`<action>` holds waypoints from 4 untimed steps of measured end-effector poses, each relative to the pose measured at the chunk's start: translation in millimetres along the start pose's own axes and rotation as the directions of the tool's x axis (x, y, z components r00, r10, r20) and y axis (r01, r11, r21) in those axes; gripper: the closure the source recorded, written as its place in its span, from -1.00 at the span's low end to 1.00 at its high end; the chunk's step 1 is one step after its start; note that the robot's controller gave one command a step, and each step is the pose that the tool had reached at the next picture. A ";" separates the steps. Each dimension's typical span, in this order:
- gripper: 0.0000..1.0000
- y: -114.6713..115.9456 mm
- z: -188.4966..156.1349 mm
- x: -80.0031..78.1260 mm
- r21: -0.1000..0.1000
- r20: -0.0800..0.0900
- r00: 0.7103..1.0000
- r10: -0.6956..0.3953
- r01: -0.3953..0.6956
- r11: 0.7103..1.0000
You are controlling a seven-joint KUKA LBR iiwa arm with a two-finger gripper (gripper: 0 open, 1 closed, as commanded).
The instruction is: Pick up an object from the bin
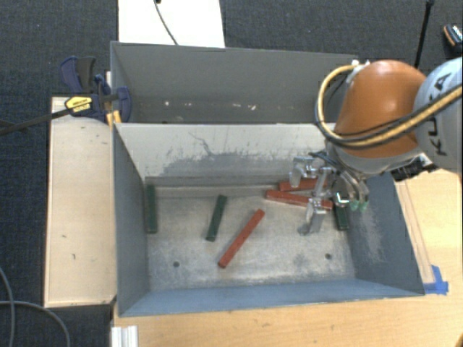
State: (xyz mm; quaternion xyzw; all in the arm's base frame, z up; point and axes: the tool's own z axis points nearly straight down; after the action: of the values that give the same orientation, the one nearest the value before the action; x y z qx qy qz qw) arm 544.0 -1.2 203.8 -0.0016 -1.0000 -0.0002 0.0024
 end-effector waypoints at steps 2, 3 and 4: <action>-1.00 63.6 133.6 17.4 0.003 0.005 0.698 -0.716 0.716 0.698; 1.00 63.4 131.9 16.1 0.005 0.008 0.701 -0.713 0.713 0.701; 1.00 2.6 20.2 -8.5 0.013 0.010 0.671 -0.741 0.741 0.671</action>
Offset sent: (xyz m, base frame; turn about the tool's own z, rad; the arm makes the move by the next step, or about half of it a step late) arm 0.0095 0.0244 -0.1188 -0.2608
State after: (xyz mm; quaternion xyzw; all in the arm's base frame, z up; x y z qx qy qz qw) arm 552.4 1.3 183.6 0.4041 -0.9147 0.0028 -0.0052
